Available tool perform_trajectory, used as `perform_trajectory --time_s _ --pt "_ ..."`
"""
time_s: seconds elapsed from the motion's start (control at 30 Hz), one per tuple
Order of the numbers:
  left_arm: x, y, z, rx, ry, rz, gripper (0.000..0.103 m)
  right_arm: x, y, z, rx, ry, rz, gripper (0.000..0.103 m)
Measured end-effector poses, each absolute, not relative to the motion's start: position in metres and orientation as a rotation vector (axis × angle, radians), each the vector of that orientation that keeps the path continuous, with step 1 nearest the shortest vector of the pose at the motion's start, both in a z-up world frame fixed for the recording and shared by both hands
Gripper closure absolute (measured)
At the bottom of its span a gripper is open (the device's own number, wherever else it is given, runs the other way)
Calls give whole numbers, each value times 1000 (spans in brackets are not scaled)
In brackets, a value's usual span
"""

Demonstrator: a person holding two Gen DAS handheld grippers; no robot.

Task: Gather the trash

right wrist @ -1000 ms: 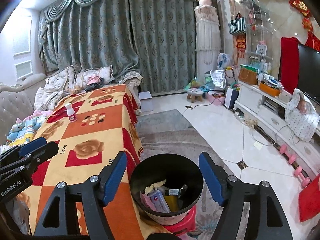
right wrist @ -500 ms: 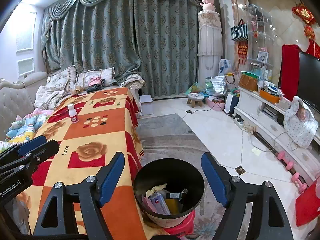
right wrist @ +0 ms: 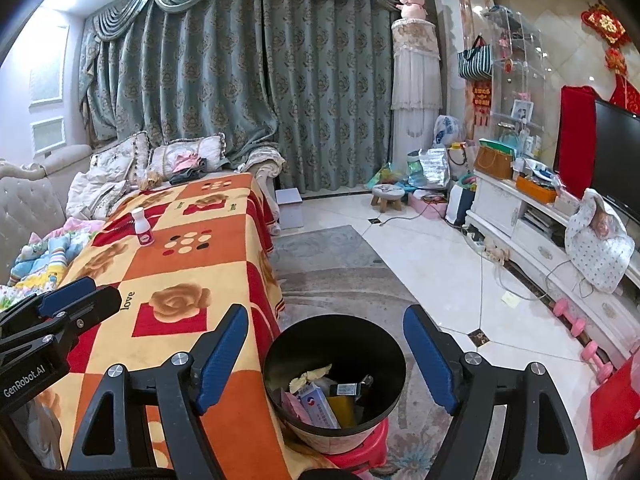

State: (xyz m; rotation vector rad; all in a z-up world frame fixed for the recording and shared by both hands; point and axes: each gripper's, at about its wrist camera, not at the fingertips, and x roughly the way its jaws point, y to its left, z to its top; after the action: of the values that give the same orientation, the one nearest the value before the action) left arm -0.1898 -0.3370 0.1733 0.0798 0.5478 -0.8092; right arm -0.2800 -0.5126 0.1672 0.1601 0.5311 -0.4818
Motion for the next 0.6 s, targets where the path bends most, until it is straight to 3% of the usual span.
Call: perform_trajectory --time_s 0.6 --pt "-190 -344 162 80 574 -819 53 -279 -510 165 156 542 -476 25"
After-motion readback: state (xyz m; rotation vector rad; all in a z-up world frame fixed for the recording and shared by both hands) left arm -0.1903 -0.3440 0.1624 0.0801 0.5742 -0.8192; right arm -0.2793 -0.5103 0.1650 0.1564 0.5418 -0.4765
